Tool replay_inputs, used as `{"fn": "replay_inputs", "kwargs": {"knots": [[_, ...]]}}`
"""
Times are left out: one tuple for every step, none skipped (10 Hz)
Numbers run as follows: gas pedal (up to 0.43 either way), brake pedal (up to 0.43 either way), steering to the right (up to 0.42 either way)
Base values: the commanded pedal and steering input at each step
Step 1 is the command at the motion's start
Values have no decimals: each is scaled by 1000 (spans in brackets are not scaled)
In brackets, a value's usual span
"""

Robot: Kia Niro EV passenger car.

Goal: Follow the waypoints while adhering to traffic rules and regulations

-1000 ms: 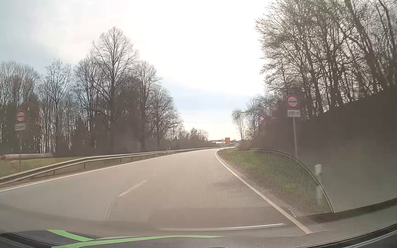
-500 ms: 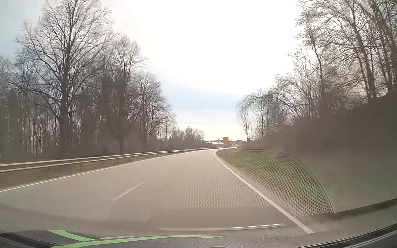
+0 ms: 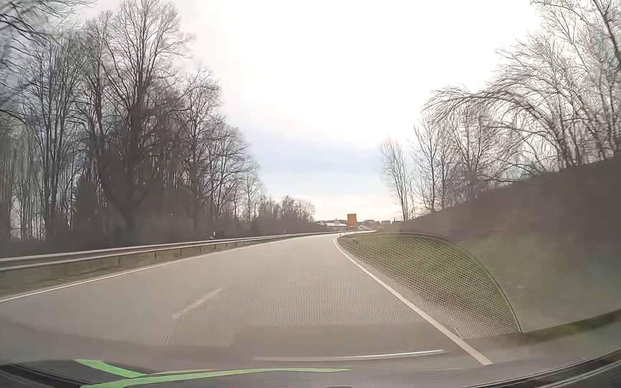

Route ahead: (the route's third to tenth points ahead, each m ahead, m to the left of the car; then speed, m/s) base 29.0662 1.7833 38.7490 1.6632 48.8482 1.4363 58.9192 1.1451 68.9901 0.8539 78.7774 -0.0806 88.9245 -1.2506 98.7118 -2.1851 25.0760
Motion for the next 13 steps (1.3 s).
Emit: {"fn": "replay_inputs", "kwargs": {"knots": [[248,0,7],[248,0,7],[248,0,6],[248,0,7],[248,0,7],[248,0,7],[248,0,6],[248,0,6],[248,0,6],[248,0,6],[248,0,6],[248,0,6],[248,0,6]]}}
